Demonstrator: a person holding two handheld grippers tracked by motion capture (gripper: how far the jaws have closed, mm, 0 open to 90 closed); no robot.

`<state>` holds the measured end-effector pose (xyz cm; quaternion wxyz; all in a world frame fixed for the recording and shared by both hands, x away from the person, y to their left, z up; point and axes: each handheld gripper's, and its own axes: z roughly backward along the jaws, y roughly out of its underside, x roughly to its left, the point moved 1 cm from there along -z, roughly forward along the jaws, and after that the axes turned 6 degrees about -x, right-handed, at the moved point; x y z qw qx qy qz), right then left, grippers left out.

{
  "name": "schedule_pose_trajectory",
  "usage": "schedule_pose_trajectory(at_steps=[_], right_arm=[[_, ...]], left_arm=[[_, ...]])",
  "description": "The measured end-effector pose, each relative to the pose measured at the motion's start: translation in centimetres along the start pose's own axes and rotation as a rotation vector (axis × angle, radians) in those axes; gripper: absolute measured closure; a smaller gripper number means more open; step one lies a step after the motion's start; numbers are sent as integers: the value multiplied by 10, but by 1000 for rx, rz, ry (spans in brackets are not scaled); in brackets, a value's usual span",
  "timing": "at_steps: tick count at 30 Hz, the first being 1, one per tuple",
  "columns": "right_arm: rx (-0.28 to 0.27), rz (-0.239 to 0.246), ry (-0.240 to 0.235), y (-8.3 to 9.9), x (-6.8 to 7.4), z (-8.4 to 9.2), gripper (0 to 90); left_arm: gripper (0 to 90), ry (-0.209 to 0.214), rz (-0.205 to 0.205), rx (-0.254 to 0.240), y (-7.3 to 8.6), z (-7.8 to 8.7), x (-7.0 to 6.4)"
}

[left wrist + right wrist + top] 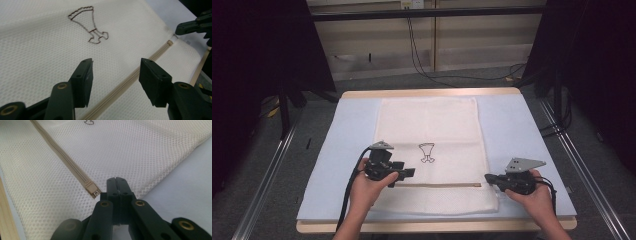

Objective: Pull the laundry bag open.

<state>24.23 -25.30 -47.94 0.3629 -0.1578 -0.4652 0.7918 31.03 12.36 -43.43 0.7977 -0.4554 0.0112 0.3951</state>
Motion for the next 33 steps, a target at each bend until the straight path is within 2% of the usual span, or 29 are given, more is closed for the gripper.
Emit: schedule_pose_trajectory(at_steps=[1, 3, 5, 7, 11, 13, 14, 17, 19, 20, 21, 24, 25, 27, 32, 33], right_arm=[[-3, -3, -10, -1, 1, -1, 900], [0, -7, 3, -1, 3, -2, 900], [7, -14, -3, -1, 4, -3, 900], [19, -4, 12, -1, 4, -3, 900], [22, 0, 17, 0, 4, -1, 900], [31, 15, 25, 0, 4, -1, 900], [32, 20, 19, 1, 5, -2, 900], [39, 36, 19, 1, 6, -3, 900], [54, 40, 22, 2, 7, -4, 900], [60, 44, 18, 2, 7, -4, 900], [62, 47, 20, 3, 7, -4, 900], [62, 42, 19, 3, 7, -5, 900], [63, 37, 21, 3, 7, -5, 900], [72, 40, 25, 4, 7, -6, 900], [78, 45, 29, 6, 9, -7, 900], [79, 51, 30, 6, 9, -8, 900]], left_arm=[[472, 11, 11, 2, -2, -4, -3], [482, 33, 19, 14, -5, -12, -7], [515, 49, 45, 17, -7, -20, -13], [529, 63, 64, 20, -8, -28, -18], [622, 55, 58, 57, -11, -43, -29], [651, 82, 77, 74, -12, -50, -34], [665, 83, 83, 82, -12, -53, -37], [726, 96, 81, 101, -14, -61, -44], [742, 93, 69, 116, -15, -66, -47], [753, 101, 83, 118, -15, -69, -49], [760, 103, 79, 123, -15, -71, -51], [766, 97, 64, 122, -15, -78, -54], [767, 101, 75, 115, -14, -81, -57], [777, 99, 52, 130, -13, -85, -58], [778, 118, 101, 127, -11, -95, -64], [777, 118, 95, 129, -11, -96, -64]])
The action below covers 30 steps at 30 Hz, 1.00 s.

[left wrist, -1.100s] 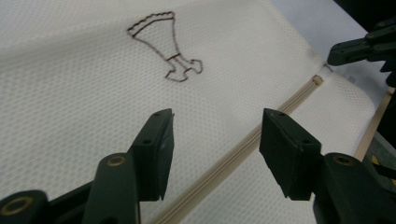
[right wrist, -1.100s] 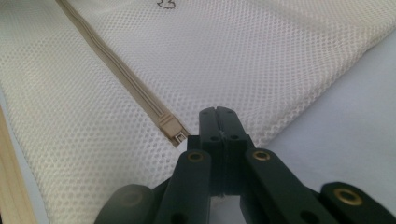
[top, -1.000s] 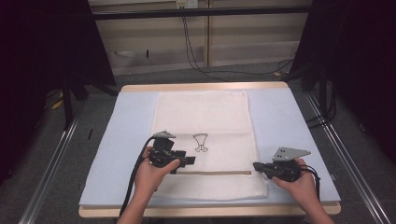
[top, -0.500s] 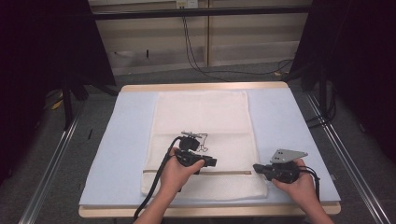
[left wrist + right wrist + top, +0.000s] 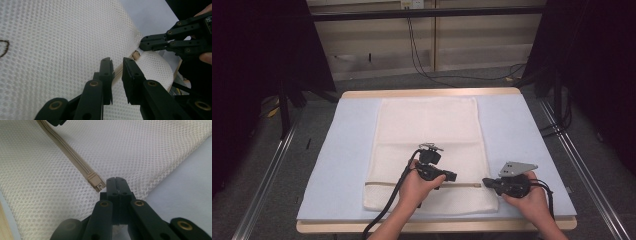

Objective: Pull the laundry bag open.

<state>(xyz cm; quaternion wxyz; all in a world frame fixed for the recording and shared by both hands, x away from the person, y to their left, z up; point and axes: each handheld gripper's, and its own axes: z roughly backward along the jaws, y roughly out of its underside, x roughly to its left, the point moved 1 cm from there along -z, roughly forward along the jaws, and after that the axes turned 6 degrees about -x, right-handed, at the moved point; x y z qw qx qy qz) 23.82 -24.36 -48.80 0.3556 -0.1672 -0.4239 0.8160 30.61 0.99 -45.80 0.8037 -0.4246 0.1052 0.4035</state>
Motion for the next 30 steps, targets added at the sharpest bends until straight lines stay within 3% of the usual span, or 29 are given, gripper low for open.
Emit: schedule_pose_trajectory(at_steps=[1, 5, 14, 20, 22, 25, 26, 29, 30], right_arm=[[2, -1, 0, 0, 0, 0, 900], [2, -10, -2, 1, 0, 0, 900], [2, -9, 7, 1, 2, 0, 900], [2, -12, 9, 1, 2, 0, 900], [-1, -6, 13, 1, 2, 0, 900], [1, -9, 11, 1, 2, 0, 900], [1, -11, 11, 1, 2, 0, 900], [2, -14, 11, 1, 2, 0, 900], [1, -14, 12, 1, 2, 0, 900]], left_arm=[[777, 3, 19, -14, 0, -3, -2], [772, 30, 26, 25, 0, -10, -5], [778, 85, 85, 50, 1, -31, -11], [763, 96, 115, 76, 2, -46, -14], [753, 91, 153, 53, 3, -51, -16], [751, 95, 140, 65, 3, -55, -16], [750, 88, 159, 63, 3, -57, -17], [762, 78, 165, 60, 3, -60, -18], [770, 85, 192, 49, 3, -62, -20]])
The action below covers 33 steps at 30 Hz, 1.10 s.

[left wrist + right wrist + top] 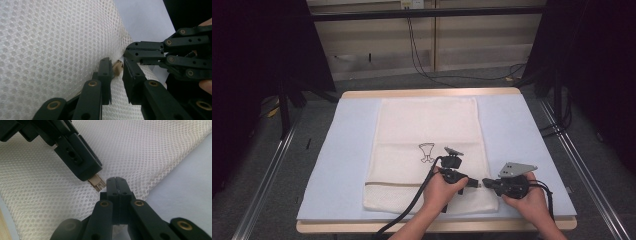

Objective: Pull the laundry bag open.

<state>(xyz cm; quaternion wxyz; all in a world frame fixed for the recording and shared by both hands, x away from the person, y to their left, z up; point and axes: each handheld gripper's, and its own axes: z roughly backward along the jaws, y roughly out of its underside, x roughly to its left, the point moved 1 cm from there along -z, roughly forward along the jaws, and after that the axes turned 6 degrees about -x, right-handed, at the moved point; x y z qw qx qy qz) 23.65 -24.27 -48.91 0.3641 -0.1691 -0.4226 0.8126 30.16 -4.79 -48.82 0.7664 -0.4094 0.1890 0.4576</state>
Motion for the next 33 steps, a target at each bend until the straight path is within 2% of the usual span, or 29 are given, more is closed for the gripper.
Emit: schedule_pose_trajectory(at_steps=[3, 4, 6, 7, 9, 10, 15, 16, 17, 19, 21, 24, 27, 30, 33], right_arm=[[1, 0, 0, 0, 0, 0, 900], [1, -1, 0, 0, 0, 0, 900], [2, -1, 0, 0, 0, 0, 900], [2, -2, -1, 0, 0, 0, 900], [2, -5, -2, 0, 0, 0, 900], [1, -5, -2, 0, 0, 0, 900], [0, -8, -4, 0, 0, 0, 900], [1, -8, -4, 0, 0, 0, 900], [1, -7, -4, 0, 0, 0, 900], [0, -6, -4, 0, 0, 0, 900], [-1, 2, 1, 0, 0, 0, 900], [0, 0, 3, 0, 0, 0, 900], [-1, 0, 11, 0, 1, 0, 900], [7, 13, 23, 0, 3, 0, 900], [2, 5, 14, 0, 2, 0, 900]], left_arm=[[784, -5, 16, -1, 0, -2, -2], [786, -8, 12, 10, 0, -2, -2], [798, -17, 6, -2, 0, -6, -3], [800, -1, 17, -2, 0, -7, -4], [824, -19, 13, -16, 0, -10, -5], [834, -10, 16, -13, 0, -11, -5], [857, -18, 15, -16, 0, -13, -6], [859, -4, 19, -11, 0, -13, -6], [863, -12, 23, -11, -1, -13, -6], [869, -1, 33, -10, -1, -14, -7], [871, -8, 13, 16, -2, -12, -5], [872, 15, 60, 13, -3, -13, -4], [873, 5, 73, 24, -5, -13, -2], [873, 12, 79, 33, -6, -12, -1], [874, 13, 86, 41, -7, -11, 1]])
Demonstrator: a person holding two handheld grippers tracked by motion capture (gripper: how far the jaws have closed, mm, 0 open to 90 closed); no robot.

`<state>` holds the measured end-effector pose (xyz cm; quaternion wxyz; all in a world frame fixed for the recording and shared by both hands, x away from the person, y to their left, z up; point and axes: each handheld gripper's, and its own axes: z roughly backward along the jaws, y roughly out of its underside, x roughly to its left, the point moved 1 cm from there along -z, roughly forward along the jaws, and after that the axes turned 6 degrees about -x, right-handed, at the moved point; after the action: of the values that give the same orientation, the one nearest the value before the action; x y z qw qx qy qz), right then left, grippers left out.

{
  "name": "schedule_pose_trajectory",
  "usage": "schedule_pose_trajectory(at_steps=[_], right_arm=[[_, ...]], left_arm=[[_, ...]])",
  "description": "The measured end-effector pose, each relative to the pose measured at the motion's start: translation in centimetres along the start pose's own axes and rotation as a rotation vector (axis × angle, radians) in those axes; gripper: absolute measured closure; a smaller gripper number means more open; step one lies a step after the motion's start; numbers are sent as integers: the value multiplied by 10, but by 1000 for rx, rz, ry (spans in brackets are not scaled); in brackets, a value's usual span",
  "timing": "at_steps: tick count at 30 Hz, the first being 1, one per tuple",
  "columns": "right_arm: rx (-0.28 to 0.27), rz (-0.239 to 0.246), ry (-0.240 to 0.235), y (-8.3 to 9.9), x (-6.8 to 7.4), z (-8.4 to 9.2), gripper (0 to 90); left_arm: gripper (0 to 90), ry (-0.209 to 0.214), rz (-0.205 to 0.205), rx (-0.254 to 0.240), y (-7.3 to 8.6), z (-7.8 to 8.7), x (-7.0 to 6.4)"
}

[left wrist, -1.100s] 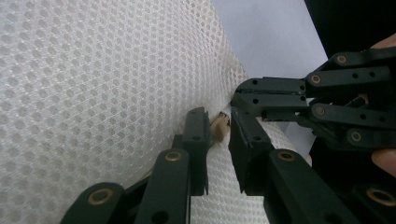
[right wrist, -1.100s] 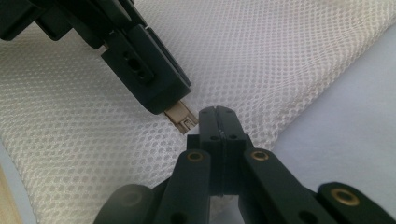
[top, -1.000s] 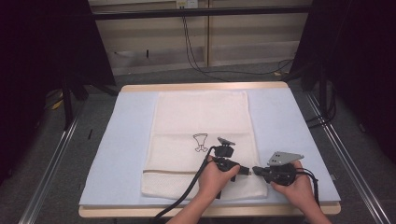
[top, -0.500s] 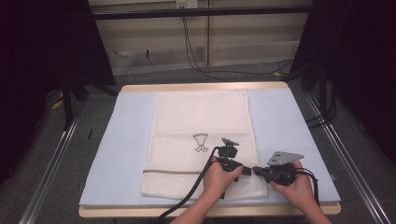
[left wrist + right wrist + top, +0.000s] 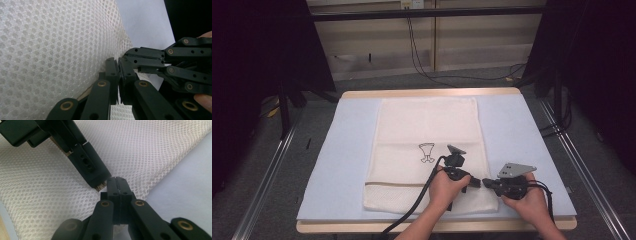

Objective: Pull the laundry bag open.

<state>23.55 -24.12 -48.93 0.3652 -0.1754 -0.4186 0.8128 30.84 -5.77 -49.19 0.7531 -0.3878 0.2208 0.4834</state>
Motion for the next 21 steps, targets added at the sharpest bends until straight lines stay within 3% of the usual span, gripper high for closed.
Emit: schedule_pose_trajectory(at_steps=[6, 11, 21], right_arm=[[-4, -12, -5, 1, -1, 0, 900], [-3, -12, -5, 1, -1, 0, 900], [-3, -18, -9, 1, -2, 0, 900]], left_arm=[[874, 5, 4, 4, -1, 0, -1], [875, -21, -8, 13, -2, 6, 2], [875, -10, 13, 6, -1, 13, 5]])
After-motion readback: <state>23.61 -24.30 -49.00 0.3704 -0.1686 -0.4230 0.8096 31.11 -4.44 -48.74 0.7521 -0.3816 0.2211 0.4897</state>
